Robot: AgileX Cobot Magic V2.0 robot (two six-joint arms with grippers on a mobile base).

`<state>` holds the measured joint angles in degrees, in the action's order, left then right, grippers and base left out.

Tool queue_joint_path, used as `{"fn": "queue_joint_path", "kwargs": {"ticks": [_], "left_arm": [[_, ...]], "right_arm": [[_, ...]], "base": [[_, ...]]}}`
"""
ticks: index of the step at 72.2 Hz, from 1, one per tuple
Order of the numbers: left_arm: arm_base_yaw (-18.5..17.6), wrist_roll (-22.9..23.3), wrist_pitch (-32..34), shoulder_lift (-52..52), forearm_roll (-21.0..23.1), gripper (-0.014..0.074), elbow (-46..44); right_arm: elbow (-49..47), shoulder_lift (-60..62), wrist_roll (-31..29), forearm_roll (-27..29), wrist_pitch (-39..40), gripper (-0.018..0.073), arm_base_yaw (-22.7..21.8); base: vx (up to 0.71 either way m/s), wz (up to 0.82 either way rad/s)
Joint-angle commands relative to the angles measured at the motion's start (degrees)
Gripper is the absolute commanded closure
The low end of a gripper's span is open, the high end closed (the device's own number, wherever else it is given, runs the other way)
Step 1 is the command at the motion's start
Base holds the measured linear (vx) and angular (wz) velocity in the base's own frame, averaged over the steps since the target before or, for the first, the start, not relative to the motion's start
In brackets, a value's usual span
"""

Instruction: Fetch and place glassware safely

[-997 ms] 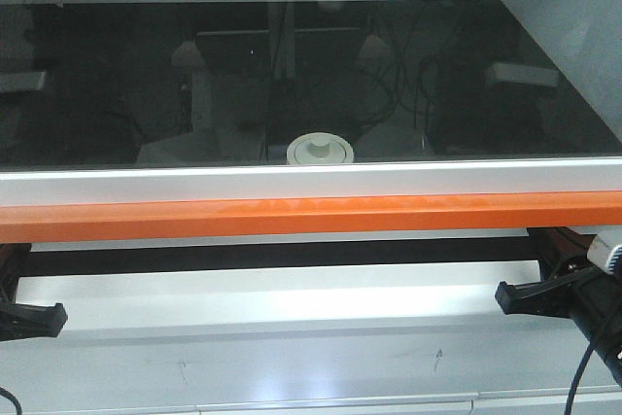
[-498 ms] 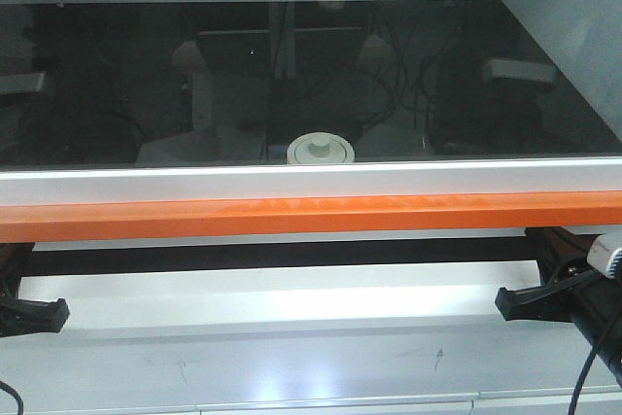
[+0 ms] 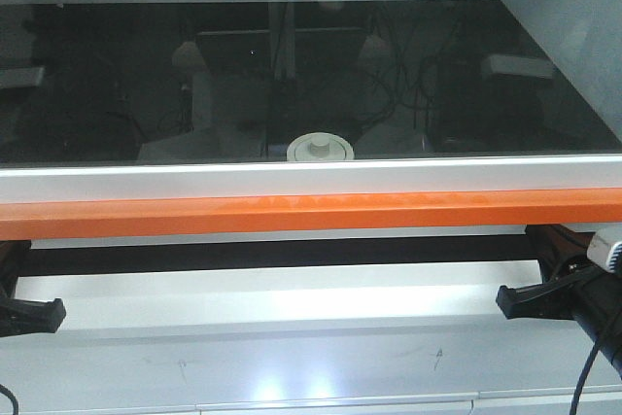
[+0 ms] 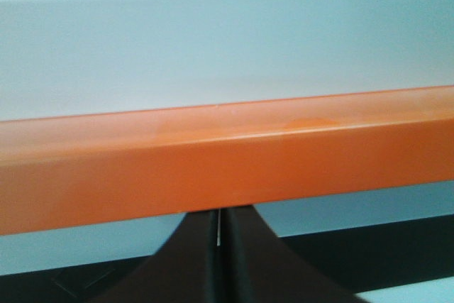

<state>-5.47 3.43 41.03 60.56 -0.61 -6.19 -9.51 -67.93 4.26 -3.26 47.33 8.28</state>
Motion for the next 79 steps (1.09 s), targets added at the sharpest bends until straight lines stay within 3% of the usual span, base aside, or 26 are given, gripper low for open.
{"fn": "queue_joint_path", "kwargs": {"ticks": [1, 28, 67, 79], "left_arm": [[0.0, 0.7, 11.1, -1.9, -0.7, 0.0603, -4.0], [0.0, 0.7, 6.3, -5.6, -1.9, 0.0603, -8.8], [0.0, 0.8, 4.2, -10.9, -2.3, 0.0603, -10.6], [0.0, 2.4, 2.4, -14.1, -2.3, 0.0603, -10.6]], "right_arm": [[-3.3, 1.7, -0.6, -0.4, 11.8, 0.0560, 0.0], [-3.6, 3.8, -0.3, -0.4, 11.8, 0.0560, 0.0], [-8.9, 9.9, 0.0, -0.4, 4.0, 0.0560, 0.0], [-10.5, 12.6, 2.5, -0.7, 1.8, 0.0560, 0.0]], "base": [[0.00, 0.00], [0.00, 0.00], [0.00, 0.00], [0.00, 0.00]]}}
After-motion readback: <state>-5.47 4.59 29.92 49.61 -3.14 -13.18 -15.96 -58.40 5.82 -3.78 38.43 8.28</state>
